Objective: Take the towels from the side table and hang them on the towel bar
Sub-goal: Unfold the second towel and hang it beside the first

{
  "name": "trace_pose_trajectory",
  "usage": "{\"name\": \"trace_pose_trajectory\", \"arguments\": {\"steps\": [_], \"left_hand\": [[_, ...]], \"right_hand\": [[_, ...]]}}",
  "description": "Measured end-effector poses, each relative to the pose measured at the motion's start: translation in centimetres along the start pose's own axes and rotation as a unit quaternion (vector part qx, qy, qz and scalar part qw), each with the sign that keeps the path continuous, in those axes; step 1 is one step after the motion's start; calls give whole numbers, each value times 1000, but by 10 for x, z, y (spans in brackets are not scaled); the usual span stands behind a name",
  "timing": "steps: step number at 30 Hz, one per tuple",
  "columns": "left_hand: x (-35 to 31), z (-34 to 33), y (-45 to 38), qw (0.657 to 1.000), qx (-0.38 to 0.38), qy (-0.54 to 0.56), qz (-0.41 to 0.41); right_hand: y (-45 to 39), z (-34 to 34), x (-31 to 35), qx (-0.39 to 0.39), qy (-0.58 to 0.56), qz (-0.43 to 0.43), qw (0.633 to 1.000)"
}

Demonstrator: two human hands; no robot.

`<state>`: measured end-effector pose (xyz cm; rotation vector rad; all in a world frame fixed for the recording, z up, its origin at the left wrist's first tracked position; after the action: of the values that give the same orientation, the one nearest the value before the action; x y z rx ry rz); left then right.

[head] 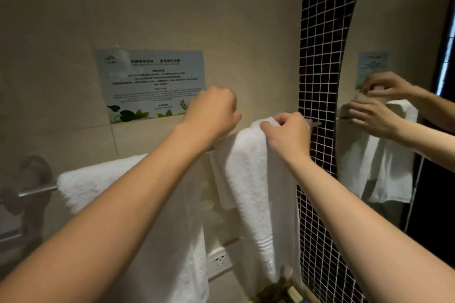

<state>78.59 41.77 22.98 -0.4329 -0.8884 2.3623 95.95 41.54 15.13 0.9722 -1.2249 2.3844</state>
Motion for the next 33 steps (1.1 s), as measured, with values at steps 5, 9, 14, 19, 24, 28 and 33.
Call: {"name": "trace_pose_trajectory", "arguments": {"steps": [5, 9, 14, 19, 24, 28, 33], "left_hand": [[-14, -20, 29, 992, 115, -35, -26], [-10, -27, 35, 990, 129, -30, -43], [-5, -24, 30, 992, 119, 26, -22], [14, -1, 6, 996, 75, 37, -6], [25, 19, -11, 998, 58, 22, 4], [8, 10, 9, 994, 107, 18, -7], [-4, -17, 34, 979, 196, -47, -33]], "right_hand": [[8, 7, -11, -33, -35, -31, 998], [37, 4, -39, -12, -144, -87, 986], [69, -16, -68, 109, -168, -97, 975], [55, 6, -35, 85, -202, -48, 975], [32, 20, 6, 47, -178, 1, 983], [37, 3, 4, 39, -101, -19, 994], [50, 0, -15, 12, -161, -70, 984]]}}
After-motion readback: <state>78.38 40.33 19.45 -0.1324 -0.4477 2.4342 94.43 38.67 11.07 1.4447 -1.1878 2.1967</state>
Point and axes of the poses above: each hand's wrist, its own y-axis away from the middle knuckle, its own z-axis out of the back of the hand, x = y × z, the point moved 6 cm from there along -y, towards the middle knuckle, and after that the axes turned 13 degrees about y, right-handed, at the moved point
